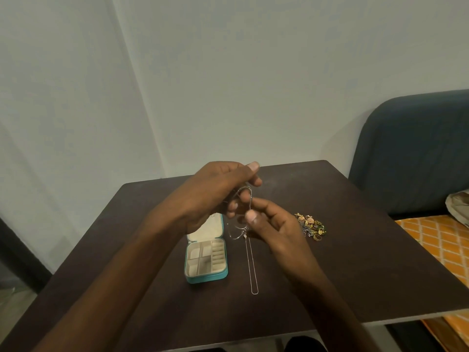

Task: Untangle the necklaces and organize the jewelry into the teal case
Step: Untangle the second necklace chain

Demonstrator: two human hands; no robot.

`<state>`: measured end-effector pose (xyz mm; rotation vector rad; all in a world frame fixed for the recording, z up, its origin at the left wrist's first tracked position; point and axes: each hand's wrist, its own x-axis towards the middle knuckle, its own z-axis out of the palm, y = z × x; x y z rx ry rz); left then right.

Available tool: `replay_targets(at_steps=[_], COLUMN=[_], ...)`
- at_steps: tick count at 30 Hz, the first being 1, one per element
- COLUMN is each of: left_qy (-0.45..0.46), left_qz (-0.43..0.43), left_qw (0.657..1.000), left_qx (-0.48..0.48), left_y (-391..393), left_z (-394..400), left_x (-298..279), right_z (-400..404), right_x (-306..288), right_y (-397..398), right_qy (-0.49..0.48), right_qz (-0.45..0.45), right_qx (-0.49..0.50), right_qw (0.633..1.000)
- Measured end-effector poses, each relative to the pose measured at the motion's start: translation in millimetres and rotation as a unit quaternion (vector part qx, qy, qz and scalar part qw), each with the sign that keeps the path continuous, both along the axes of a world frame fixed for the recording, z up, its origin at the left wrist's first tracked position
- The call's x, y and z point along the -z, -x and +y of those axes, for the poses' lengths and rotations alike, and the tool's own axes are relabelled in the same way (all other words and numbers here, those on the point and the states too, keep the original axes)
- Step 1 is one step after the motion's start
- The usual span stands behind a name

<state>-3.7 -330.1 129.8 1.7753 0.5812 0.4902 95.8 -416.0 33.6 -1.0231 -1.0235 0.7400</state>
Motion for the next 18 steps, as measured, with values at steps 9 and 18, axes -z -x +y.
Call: replay_targets(at_steps=[9,18], left_qy=[-0.039,-0.045], left_qz=[0.048,0.033], left_qw=[0.998,0.998], left_qx=[0.007,-0.015], left_y=[4,8], left_z=[-1,0], left_x=[2,-4], right_z=[7,10], right_x=[13,33], right_y=[9,22], right_qy=[0.021,0.05], right_qz=[0.045,0.349], right_qx=[0.021,-0.077], right_qw=[0.999,0.933])
